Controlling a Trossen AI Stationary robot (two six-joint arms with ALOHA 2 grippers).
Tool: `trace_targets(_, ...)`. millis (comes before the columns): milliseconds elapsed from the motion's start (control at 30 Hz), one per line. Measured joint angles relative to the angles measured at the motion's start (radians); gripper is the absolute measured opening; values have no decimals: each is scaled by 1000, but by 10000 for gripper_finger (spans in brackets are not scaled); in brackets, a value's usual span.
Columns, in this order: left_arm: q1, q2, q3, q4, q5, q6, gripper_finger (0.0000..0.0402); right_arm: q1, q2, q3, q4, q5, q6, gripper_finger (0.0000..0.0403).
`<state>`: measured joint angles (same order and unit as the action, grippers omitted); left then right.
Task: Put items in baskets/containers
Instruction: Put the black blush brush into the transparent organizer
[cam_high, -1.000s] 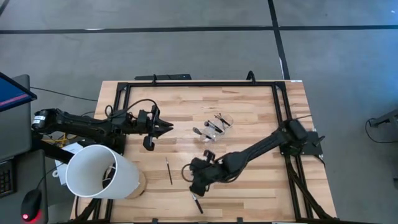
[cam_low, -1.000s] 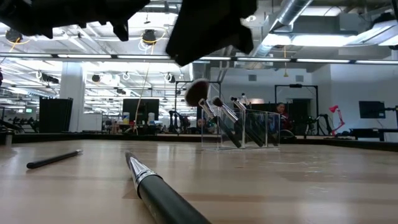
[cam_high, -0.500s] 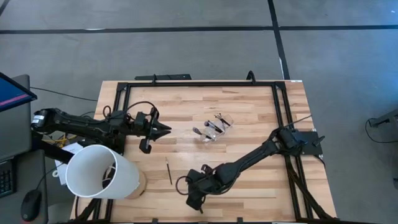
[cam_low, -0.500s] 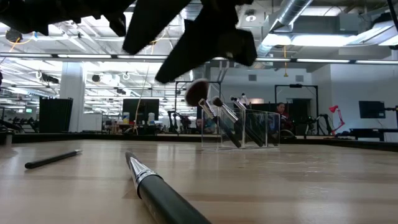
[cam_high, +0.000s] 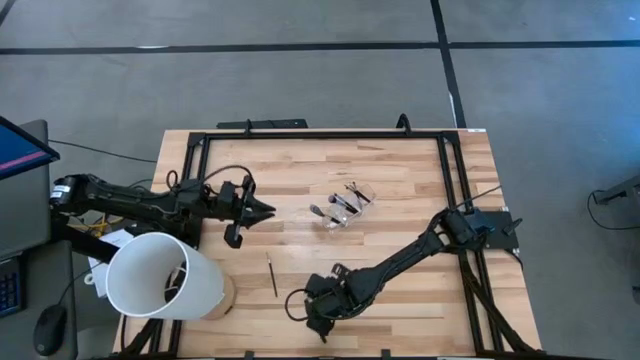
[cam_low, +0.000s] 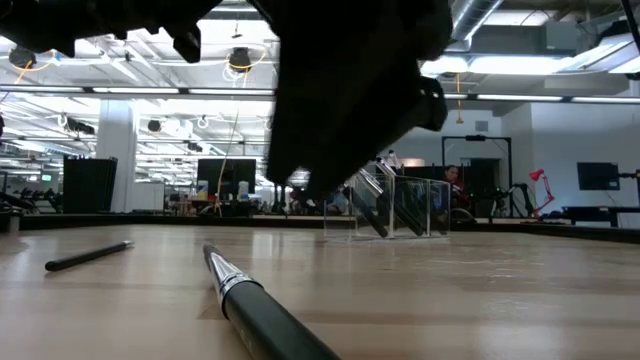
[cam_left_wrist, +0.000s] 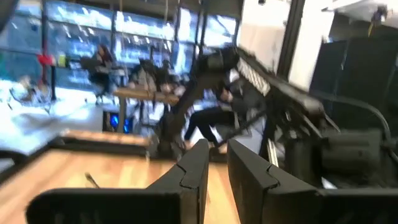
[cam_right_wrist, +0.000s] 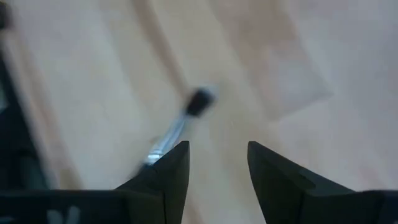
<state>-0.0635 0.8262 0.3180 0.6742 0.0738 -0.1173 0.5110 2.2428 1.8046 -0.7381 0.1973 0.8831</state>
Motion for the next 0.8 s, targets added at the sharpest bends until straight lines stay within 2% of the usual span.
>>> trace_targets(167,-49,26,1,-30,-34,4,57,13,-62,-1,-188,206,14,151)
trace_targets(233,-82,61,13,-31,-64,5,57,20,-92,0,-261,246,37,149)
trace_targets(367,-152,196,86,-42,-74,22,57,39,-142,0,-419,276,96,144)
trace_targets(500,-190,330,195,-152,-68,39,57,75,-182,0,-590,341,190,139)
trace_targets(667,-238,446,277,-244,59,119,57,138,-227,-1,-766,354,305,132)
trace_targets(800,-320,530,277,-251,68,227,70,174,-267,-1,-783,339,322,132)
